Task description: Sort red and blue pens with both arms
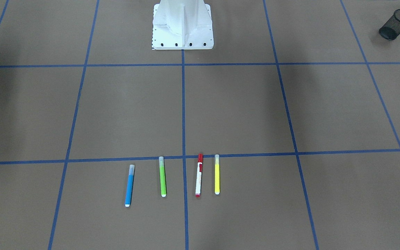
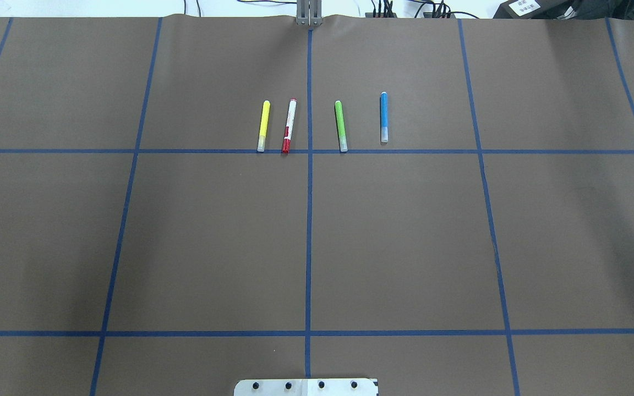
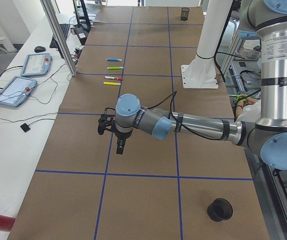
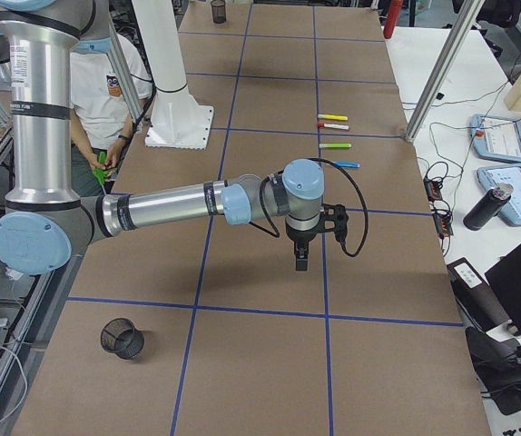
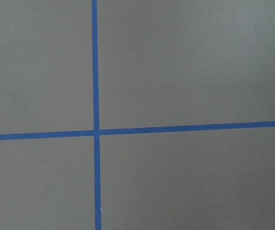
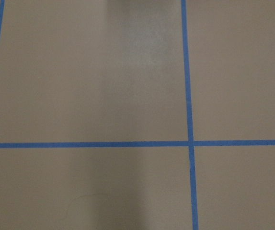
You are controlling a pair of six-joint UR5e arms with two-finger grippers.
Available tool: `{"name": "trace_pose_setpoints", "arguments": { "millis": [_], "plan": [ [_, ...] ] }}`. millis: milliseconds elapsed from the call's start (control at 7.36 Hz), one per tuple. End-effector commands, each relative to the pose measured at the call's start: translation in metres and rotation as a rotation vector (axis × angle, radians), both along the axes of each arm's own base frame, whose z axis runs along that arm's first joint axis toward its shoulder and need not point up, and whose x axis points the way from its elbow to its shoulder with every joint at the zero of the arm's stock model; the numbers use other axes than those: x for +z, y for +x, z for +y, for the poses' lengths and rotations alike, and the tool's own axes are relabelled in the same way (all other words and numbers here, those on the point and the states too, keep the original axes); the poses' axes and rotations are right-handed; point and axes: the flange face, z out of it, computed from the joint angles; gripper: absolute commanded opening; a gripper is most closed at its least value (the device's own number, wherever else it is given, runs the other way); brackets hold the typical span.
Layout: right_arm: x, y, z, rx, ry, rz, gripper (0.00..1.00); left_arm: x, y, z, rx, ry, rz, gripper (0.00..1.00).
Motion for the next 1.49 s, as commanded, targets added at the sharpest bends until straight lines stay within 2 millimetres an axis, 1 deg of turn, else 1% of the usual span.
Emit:
{"name": "trace_pose_setpoints", "arguments": {
  "millis": [0,136,272,407,543,679,951,1086,1222,1358],
  "plan": [
    [0.019,-0.004,0.012,-0.015,-0.038,0.004,1.00,0.005,-0.006,0.012,-0.016,-0.024,0.013,1.00],
    [0.023,-0.004,0.013,-0.015,-0.041,0.004,1.00,-0.004,-0.009,0.017,-0.027,-0.020,0.009,1.00],
    [0.024,-0.004,0.014,-0.016,-0.043,0.000,1.00,0.007,-0.009,0.021,-0.026,-0.039,0.002,0.99],
    [0.026,-0.005,0.014,-0.016,-0.050,-0.001,1.00,0.007,-0.009,0.026,-0.025,-0.039,0.003,1.00],
    [0.033,-0.006,0.014,-0.019,-0.068,-0.020,1.00,0.009,-0.006,0.026,-0.018,-0.040,0.003,1.00],
    [0.031,-0.013,0.013,-0.035,-0.068,-0.029,1.00,0.008,-0.005,0.026,-0.016,-0.039,0.005,1.00],
    [0.024,-0.018,0.014,-0.052,-0.051,-0.065,1.00,0.012,-0.005,0.028,-0.015,-0.049,0.010,0.99],
    [0.022,-0.019,0.013,-0.053,-0.008,-0.065,1.00,0.008,-0.004,0.027,-0.012,-0.039,0.014,0.99],
    [0.028,-0.020,0.017,-0.052,-0.010,-0.067,1.00,-0.002,-0.003,0.028,-0.005,-0.024,0.031,0.99],
    [0.035,-0.020,0.022,-0.056,-0.024,-0.069,1.00,-0.003,-0.002,0.029,0.000,-0.028,0.045,0.99]
  ]
}}
